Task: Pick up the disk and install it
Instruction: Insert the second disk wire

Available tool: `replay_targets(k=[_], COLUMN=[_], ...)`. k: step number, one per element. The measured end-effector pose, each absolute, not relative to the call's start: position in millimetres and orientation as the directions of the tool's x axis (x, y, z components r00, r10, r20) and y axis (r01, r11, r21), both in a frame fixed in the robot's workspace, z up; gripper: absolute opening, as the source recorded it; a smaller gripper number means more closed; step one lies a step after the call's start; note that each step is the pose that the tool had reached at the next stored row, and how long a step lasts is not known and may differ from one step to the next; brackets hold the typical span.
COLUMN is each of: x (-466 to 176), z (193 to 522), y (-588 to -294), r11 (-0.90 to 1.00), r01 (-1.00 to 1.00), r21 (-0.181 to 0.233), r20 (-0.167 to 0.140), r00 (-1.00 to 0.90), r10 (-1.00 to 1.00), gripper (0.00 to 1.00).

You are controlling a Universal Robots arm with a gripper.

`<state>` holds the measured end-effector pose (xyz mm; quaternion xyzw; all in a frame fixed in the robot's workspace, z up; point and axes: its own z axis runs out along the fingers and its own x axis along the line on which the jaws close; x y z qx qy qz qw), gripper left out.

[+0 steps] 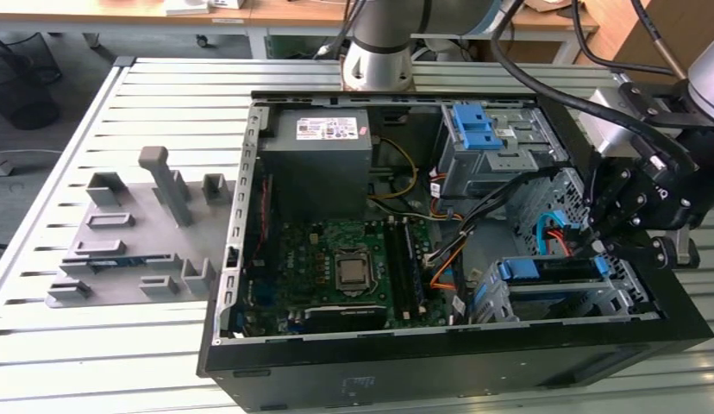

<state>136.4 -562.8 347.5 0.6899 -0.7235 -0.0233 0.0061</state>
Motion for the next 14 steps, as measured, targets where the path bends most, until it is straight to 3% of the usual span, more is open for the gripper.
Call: replay_targets(k=[14], x=[136.4], z=[381.9], y=[-560.6], r11=[0.047], r01=[-0.998], r21=[0.041], r20=[-0.024], r00=[-0.048], r10=[-0.999], gripper=[0.11])
